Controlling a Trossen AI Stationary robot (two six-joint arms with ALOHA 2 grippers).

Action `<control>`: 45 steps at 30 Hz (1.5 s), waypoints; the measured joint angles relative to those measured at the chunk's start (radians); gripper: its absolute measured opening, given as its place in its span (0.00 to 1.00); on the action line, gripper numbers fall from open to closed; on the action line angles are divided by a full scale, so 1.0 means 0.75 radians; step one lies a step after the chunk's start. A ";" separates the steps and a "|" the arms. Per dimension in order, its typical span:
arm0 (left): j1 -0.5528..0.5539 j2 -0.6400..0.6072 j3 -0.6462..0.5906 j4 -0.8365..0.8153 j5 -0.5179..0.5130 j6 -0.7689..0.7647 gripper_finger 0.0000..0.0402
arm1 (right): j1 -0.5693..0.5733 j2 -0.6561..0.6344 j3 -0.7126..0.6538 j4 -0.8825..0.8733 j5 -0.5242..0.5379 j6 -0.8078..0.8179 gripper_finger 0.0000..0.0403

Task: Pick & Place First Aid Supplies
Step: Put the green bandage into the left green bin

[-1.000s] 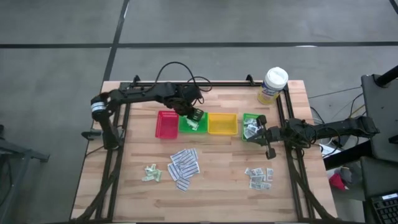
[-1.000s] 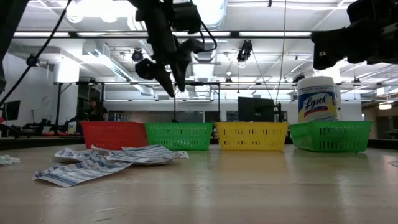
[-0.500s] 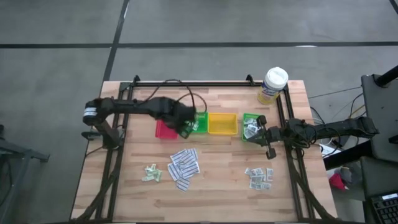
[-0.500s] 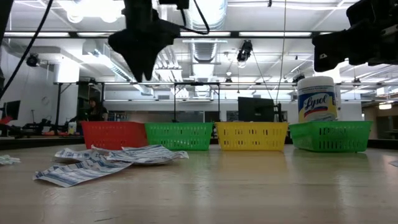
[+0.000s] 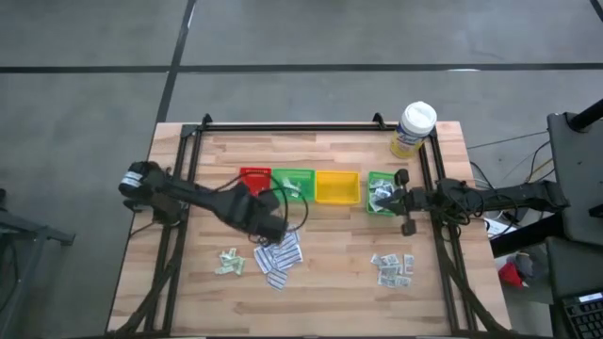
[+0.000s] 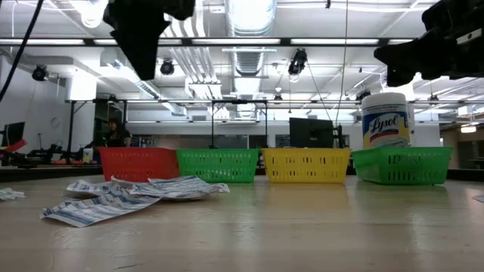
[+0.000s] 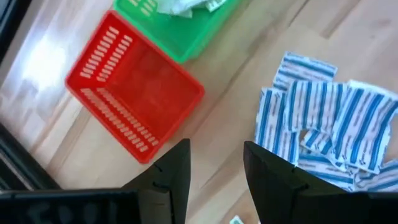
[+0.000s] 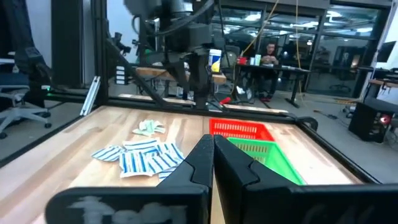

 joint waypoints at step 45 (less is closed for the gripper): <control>-0.570 0.001 -0.501 0.259 0.556 -0.393 0.35 | 0.000 -0.437 0.000 -0.466 -0.003 0.049 0.02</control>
